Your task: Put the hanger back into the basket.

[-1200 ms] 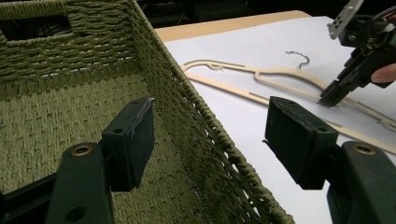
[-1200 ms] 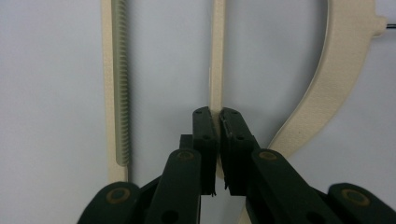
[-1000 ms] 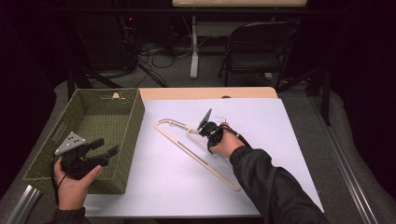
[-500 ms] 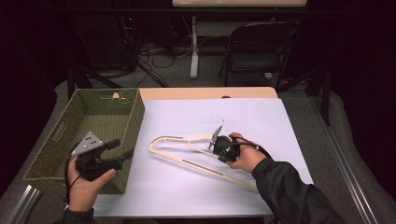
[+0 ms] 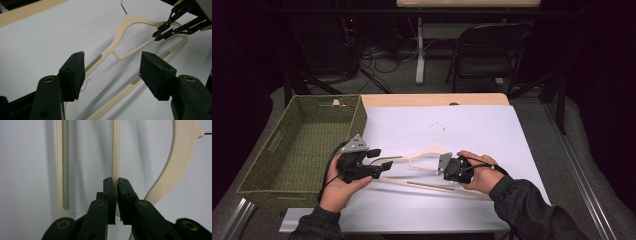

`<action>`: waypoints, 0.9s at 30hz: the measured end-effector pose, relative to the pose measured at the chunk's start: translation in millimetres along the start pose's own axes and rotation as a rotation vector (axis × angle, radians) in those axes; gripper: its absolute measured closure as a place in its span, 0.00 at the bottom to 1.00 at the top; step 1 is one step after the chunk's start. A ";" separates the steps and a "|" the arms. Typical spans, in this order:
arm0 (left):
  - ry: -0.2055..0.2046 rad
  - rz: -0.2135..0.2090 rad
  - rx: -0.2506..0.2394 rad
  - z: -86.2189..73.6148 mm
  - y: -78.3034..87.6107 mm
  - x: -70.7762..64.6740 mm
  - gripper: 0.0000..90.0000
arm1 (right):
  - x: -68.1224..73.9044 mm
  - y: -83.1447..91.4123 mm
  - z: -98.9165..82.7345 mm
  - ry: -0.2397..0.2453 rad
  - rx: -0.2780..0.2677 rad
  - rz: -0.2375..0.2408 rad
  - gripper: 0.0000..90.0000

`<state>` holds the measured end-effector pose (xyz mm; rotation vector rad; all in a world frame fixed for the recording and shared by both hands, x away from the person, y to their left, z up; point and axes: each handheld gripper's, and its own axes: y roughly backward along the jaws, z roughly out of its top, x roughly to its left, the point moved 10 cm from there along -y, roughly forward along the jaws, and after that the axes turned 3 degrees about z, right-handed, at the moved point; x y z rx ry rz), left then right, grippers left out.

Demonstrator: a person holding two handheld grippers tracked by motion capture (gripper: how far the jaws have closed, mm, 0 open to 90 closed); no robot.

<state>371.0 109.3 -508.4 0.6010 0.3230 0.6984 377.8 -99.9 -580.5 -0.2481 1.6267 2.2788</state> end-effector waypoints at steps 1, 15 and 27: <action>0.011 -0.023 0.001 2.4 -4.8 -3.4 0.41 | 0.8 1.0 0.6 0.018 0.005 -0.004 0.95; 0.003 -0.124 0.153 -1.5 -66.7 -12.3 0.58 | 11.7 4.4 8.6 0.142 0.035 -0.053 0.95; -0.015 -0.183 0.257 -15.4 -98.0 -17.2 0.69 | 15.9 -2.5 12.1 0.178 0.042 -0.051 0.95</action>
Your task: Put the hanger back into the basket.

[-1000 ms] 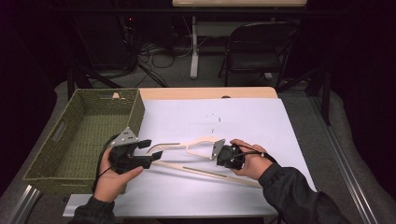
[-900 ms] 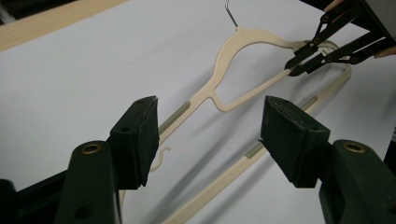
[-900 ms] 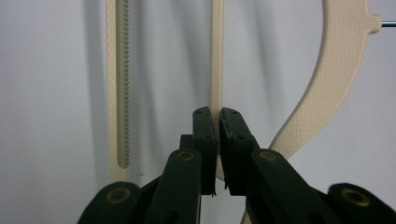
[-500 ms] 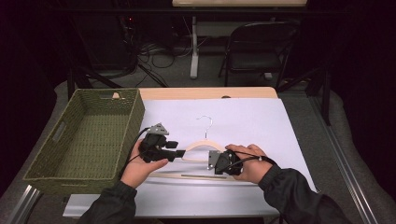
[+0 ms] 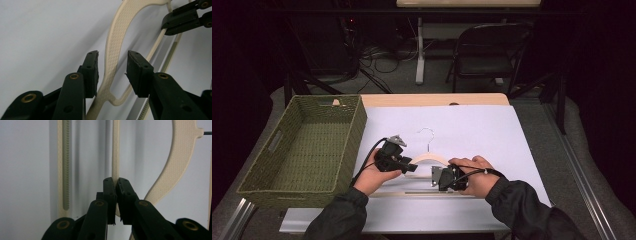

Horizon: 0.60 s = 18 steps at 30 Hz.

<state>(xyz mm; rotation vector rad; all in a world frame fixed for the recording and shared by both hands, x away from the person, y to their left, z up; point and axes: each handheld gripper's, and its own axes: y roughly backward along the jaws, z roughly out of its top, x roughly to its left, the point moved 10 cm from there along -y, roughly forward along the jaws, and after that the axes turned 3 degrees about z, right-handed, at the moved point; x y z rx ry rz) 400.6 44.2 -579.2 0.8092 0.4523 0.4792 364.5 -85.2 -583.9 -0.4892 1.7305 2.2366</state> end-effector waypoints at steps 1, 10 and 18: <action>0.001 -0.016 0.003 -0.1 -1.5 -1.0 0.70 | 0.5 0.1 0.6 0.002 -0.002 0.003 0.95; 0.022 -0.102 0.009 -0.1 -2.0 -4.5 0.79 | 2.3 1.5 0.7 0.036 0.006 -0.010 0.95; 0.014 -0.138 0.005 0.4 6.4 -12.3 0.80 | -0.8 -0.3 -1.5 0.044 0.015 -0.017 0.95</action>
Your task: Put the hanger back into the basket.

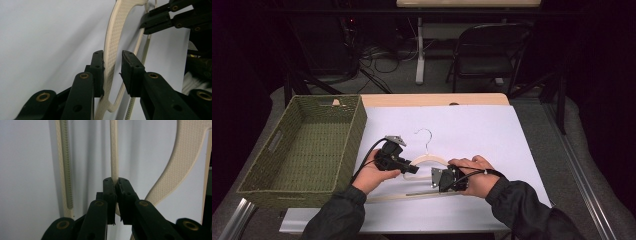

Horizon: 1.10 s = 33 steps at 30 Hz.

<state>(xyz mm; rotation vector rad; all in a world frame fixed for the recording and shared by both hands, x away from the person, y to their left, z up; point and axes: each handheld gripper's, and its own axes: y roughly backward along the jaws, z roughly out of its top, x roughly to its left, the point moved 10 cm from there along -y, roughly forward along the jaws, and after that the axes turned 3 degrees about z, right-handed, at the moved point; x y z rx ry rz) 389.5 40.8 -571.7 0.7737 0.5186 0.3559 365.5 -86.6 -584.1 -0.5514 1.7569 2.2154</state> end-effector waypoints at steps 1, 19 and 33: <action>-0.005 0.004 0.000 -0.2 0.9 -0.9 0.80 | -0.6 -0.1 1.0 -0.003 -0.010 -0.006 0.95; -0.097 0.022 -0.008 -2.0 24.2 -21.4 0.92 | -9.8 12.1 9.7 -0.001 -0.019 -0.063 0.93; -0.090 0.030 -0.053 -3.8 31.1 -22.0 0.96 | -21.6 24.3 10.9 -0.194 -0.158 -0.004 0.75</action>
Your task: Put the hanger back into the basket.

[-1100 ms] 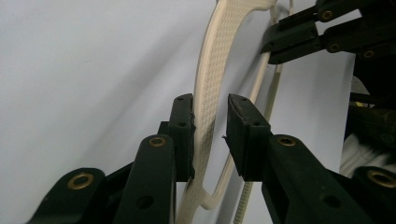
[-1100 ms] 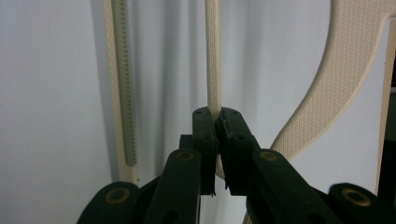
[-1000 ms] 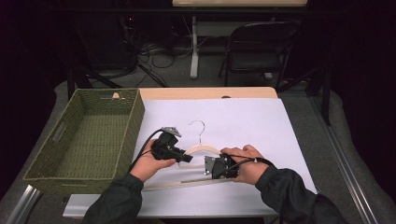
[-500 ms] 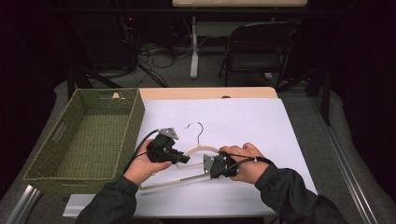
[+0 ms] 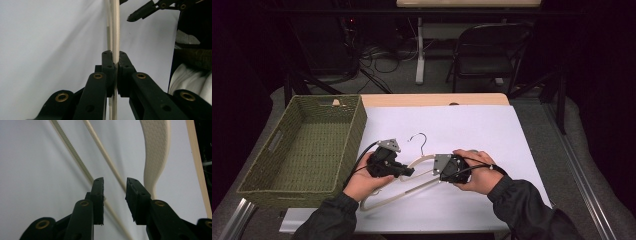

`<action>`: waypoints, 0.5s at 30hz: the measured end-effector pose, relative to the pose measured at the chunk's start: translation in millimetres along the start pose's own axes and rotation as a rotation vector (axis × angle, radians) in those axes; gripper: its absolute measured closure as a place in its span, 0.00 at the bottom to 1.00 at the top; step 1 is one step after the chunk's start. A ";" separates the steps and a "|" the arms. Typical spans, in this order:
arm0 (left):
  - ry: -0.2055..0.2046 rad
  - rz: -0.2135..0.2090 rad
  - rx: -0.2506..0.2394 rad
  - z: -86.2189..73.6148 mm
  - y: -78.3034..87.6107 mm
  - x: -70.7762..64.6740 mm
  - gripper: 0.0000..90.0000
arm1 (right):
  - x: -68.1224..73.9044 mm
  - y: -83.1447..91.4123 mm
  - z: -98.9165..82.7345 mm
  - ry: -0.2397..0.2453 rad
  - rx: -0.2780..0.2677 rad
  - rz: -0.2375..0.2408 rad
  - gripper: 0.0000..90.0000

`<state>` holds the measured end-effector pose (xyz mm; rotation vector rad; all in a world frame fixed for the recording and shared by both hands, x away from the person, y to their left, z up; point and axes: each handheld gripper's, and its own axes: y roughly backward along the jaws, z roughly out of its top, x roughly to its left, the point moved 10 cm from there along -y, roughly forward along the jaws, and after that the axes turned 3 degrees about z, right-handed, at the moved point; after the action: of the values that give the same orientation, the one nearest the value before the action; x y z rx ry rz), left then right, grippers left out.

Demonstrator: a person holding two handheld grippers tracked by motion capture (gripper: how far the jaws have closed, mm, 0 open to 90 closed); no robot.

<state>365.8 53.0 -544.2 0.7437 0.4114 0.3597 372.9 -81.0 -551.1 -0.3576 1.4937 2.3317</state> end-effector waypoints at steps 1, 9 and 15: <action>0.006 0.009 -0.011 1.1 2.6 0.7 0.96 | -0.7 2.2 0.2 -0.007 -0.011 0.002 0.74; 0.051 0.065 -0.074 5.3 23.3 3.0 0.96 | -4.4 10.9 -9.8 -0.067 -0.026 -0.007 0.71; 0.056 0.062 -0.103 7.5 27.4 1.7 0.96 | -3.6 8.3 -13.5 -0.102 -0.032 0.007 0.67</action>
<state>366.2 68.2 -520.2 0.6476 0.4203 0.4575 373.0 -97.0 -548.4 -0.2378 1.4138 2.3439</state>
